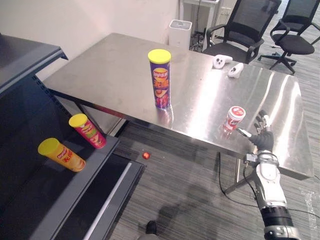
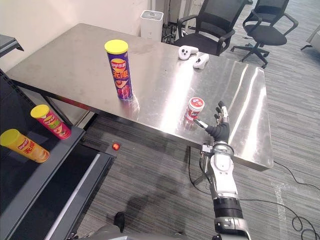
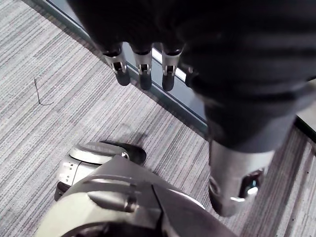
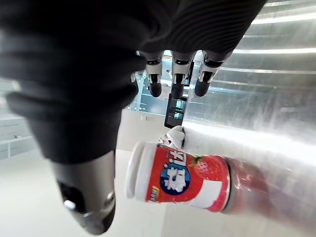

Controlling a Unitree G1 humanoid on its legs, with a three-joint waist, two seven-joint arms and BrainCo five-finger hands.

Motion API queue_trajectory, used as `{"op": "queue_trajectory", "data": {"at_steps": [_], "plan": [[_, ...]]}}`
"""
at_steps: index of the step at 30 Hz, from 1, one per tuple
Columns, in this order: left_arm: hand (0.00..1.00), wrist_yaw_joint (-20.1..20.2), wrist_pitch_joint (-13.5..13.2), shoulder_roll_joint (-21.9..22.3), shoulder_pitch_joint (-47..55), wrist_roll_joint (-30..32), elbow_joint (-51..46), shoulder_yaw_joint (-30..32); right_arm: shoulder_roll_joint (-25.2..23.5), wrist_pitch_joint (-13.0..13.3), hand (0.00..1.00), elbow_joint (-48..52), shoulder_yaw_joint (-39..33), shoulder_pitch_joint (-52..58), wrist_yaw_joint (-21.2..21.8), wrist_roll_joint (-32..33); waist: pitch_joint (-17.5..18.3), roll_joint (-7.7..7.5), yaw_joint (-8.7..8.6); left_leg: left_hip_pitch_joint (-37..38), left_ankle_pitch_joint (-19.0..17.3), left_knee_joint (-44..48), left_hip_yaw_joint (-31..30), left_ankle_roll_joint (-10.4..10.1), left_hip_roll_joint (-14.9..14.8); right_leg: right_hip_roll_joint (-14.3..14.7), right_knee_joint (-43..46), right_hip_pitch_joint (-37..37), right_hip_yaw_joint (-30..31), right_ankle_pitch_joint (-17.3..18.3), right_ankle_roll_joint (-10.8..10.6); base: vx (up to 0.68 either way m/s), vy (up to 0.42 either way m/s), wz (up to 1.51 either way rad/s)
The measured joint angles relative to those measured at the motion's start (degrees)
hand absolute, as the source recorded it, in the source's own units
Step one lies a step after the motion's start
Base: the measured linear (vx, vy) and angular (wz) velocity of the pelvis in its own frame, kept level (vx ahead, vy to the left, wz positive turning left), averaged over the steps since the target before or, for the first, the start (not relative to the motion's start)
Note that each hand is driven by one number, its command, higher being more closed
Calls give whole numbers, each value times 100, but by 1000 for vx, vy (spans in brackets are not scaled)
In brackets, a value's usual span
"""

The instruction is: Put the gum and the chips on the shelf.

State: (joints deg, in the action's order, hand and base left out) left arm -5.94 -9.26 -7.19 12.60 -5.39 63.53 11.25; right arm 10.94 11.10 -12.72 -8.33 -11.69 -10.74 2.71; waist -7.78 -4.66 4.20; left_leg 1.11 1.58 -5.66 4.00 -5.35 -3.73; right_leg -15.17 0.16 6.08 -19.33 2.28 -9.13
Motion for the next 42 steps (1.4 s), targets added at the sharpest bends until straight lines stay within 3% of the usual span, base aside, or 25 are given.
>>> {"op": "queue_trajectory", "data": {"at_steps": [10,25,26,35,42], "plan": [[0,-12,38,7,-1,1,-31,-83,0,-77,0,-293,15,-352,-86,-47,-138,37,74,-94,23,-11,16,32,-17,18,0,-118,71,-247,41,-4,1,-1],[0,-48,70,19,-2,4,-34,-87,0,-79,0,-456,9,-774,-276,-46,-311,85,113,-195,63,-12,5,48,-7,18,-36,-195,75,-269,64,1,-1,0],[0,-51,70,19,-3,4,-35,-88,0,-80,100,-568,2,-863,-293,-46,-323,89,112,-196,63,-13,8,48,-6,18,-45,-195,75,-268,64,0,0,0],[0,-68,81,42,-27,8,-80,-133,0,-92,100,-831,-75,-1235,-521,-47,-467,136,148,-238,76,-18,-6,43,3,21,-108,-194,59,-268,64,0,0,0],[0,-114,113,42,-105,20,-80,-142,-4,-110,100,-882,-153,-1378,-554,-56,-517,146,285,-266,80,-14,-40,45,7,23,-108,-197,23,-268,64,8,-8,3]]}}
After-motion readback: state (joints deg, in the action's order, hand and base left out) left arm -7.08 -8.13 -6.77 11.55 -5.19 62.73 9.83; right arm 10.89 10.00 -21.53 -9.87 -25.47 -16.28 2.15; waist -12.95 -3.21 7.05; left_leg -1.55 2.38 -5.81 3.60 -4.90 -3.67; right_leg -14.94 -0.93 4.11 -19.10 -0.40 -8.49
